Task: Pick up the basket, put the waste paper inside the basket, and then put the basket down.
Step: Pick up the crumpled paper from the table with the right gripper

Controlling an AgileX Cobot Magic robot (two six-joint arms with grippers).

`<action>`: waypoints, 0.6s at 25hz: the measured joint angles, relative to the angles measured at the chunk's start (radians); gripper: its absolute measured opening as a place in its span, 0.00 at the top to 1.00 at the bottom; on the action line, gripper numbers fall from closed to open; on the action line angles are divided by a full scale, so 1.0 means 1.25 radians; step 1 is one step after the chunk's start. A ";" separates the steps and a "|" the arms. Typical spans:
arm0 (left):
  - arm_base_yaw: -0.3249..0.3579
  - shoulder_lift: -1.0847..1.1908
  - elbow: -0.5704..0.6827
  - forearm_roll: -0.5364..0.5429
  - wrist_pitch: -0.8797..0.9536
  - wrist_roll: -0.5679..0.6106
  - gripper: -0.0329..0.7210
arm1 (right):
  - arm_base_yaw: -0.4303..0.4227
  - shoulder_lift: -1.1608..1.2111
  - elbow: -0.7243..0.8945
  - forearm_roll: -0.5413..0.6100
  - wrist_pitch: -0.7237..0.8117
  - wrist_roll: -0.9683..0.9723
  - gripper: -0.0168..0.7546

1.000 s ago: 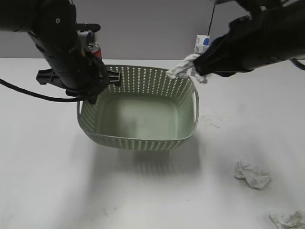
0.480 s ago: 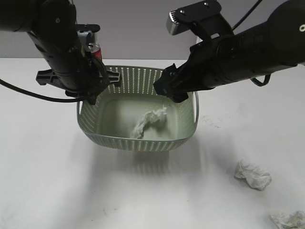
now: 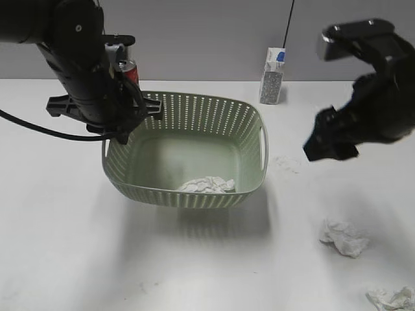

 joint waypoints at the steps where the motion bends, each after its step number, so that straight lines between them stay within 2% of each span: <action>1: 0.000 0.000 0.000 0.000 0.000 0.000 0.96 | -0.016 0.000 0.015 -0.013 0.030 0.005 0.24; 5: 0.000 0.000 0.000 0.002 0.000 0.000 0.96 | -0.061 0.000 0.125 -0.068 0.027 0.021 0.24; 10: 0.000 0.000 0.000 0.003 -0.006 0.000 0.96 | -0.064 0.024 0.270 -0.120 -0.112 0.055 0.24; 15: 0.000 0.000 0.000 0.003 -0.008 0.000 0.96 | -0.064 0.068 0.330 -0.132 -0.242 0.065 0.24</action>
